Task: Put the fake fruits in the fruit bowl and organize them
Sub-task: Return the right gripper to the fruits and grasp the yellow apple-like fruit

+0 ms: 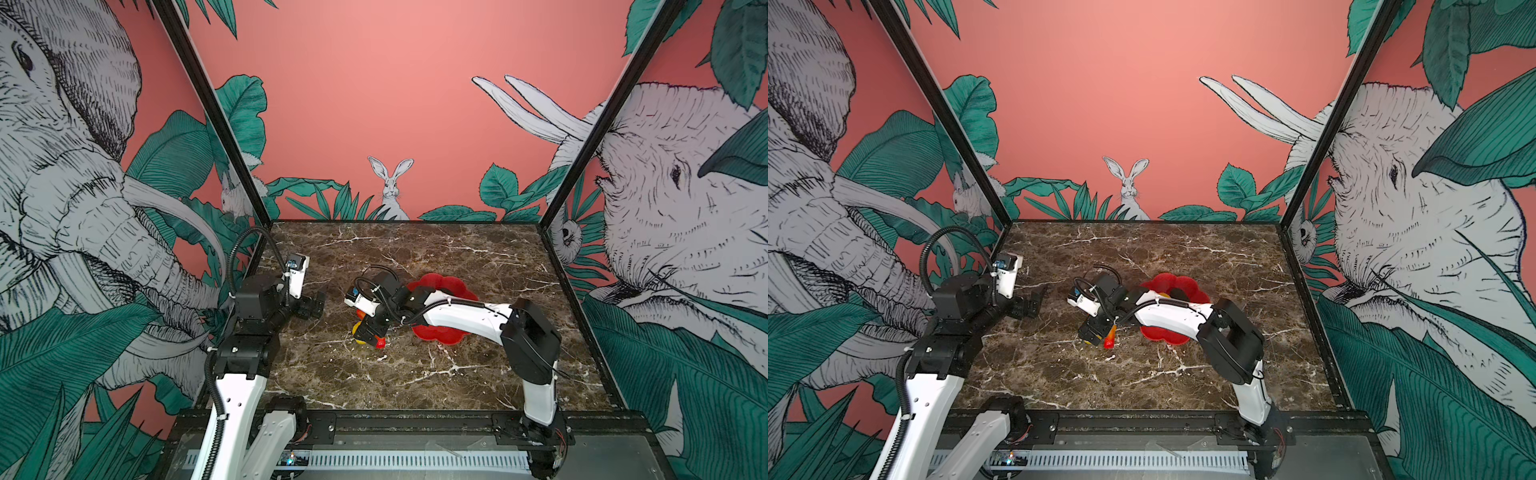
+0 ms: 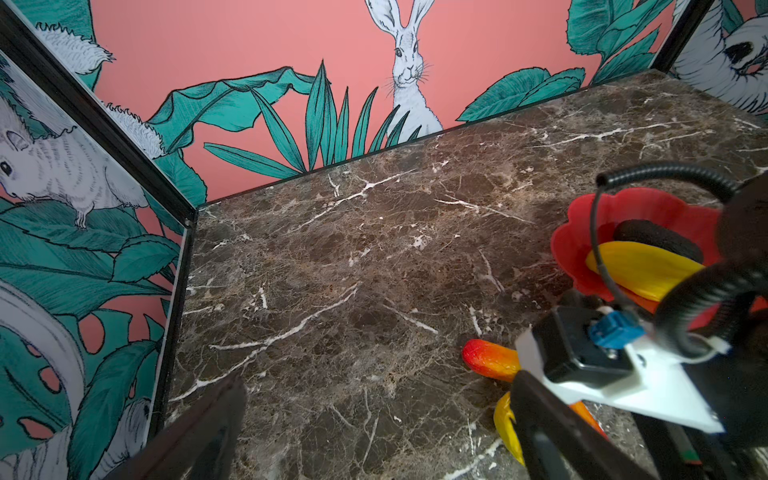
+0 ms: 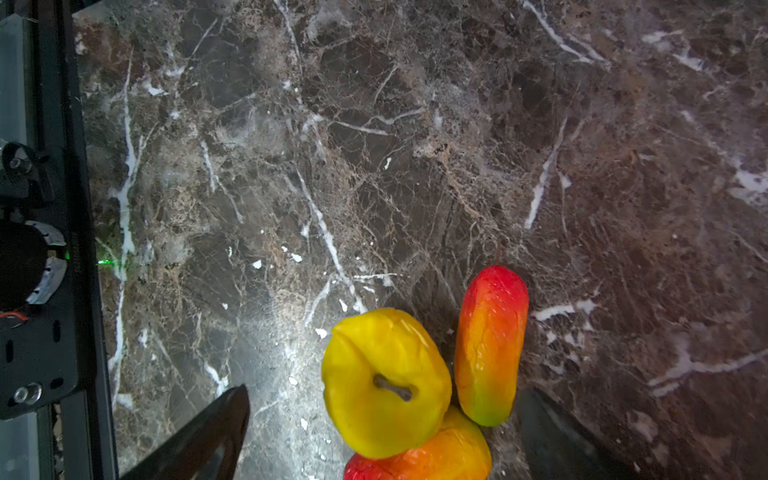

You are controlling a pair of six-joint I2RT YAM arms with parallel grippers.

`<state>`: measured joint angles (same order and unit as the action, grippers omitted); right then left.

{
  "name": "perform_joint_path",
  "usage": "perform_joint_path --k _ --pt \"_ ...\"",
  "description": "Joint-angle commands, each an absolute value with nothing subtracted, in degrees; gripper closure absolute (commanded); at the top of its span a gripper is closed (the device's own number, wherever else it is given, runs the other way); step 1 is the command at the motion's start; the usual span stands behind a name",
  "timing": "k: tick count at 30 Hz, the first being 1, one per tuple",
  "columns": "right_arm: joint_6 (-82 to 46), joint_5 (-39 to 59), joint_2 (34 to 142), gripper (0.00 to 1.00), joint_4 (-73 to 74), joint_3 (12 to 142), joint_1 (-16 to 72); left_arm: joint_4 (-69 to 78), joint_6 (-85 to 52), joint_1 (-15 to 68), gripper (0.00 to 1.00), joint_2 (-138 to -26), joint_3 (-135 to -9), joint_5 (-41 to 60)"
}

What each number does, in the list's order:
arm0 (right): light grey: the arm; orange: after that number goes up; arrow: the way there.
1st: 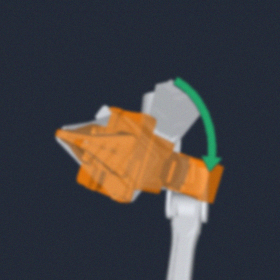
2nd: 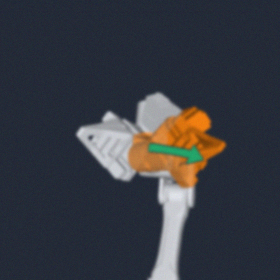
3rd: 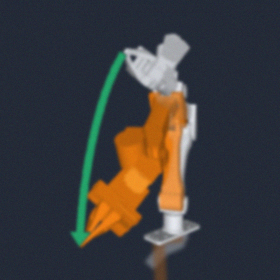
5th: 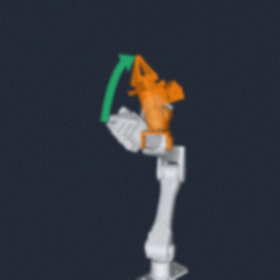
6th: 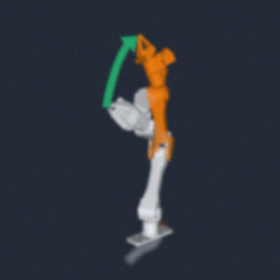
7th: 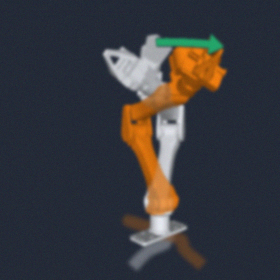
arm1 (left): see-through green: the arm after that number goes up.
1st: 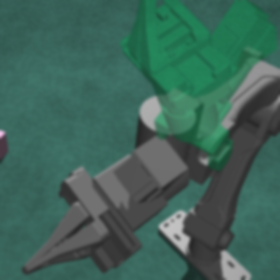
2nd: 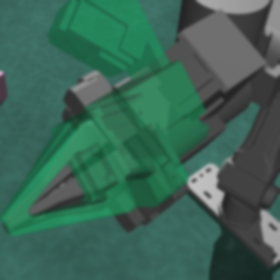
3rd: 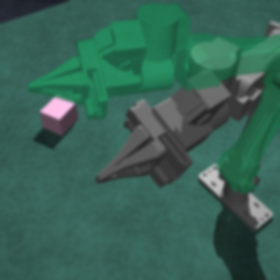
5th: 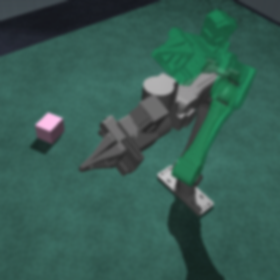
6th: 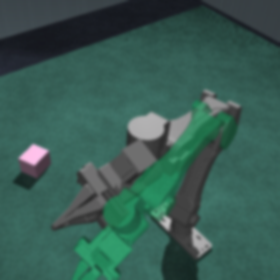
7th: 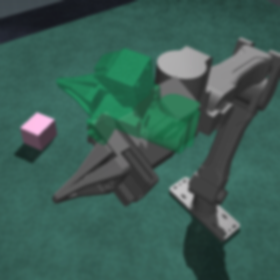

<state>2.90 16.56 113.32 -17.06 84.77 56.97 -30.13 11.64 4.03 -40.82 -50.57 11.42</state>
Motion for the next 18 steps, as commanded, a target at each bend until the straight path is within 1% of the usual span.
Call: perform_joint_path --k 1,6,8,10,13,16,18 --pt "1.67 17.44 115.59 0.00 -15.34 86.82 56.87 -30.65 12.57 3.82 0.00 -40.09 -50.08 11.87" --pt "1.06 15.81 118.13 0.00 -15.22 87.98 56.95 -30.67 12.57 3.79 0.00 -39.74 -50.01 11.79" --pt "0.98 15.39 118.47 0.03 -15.21 87.90 56.98 -30.67 12.57 3.78 0.00 -39.78 -50.00 11.86" --pt "0.88 14.93 118.45 0.11 -15.03 87.47 57.04 -30.67 12.57 3.83 0.00 -39.75 -50.01 11.95" --pt "0.70 14.59 118.45 0.20 -15.18 87.02 57.05 -30.62 12.57 3.76 0.00 -39.76 -50.00 12.00" --pt "0.57 14.63 118.44 0.35 -15.12 86.75 57.04 -30.54 12.57 3.82 0.00 -39.64 -49.99 11.95" --pt "0.53 14.96 118.59 0.37 -15.29 86.88 57.04 -30.67 12.57 3.83 0.00 -39.65 -49.96 11.95"
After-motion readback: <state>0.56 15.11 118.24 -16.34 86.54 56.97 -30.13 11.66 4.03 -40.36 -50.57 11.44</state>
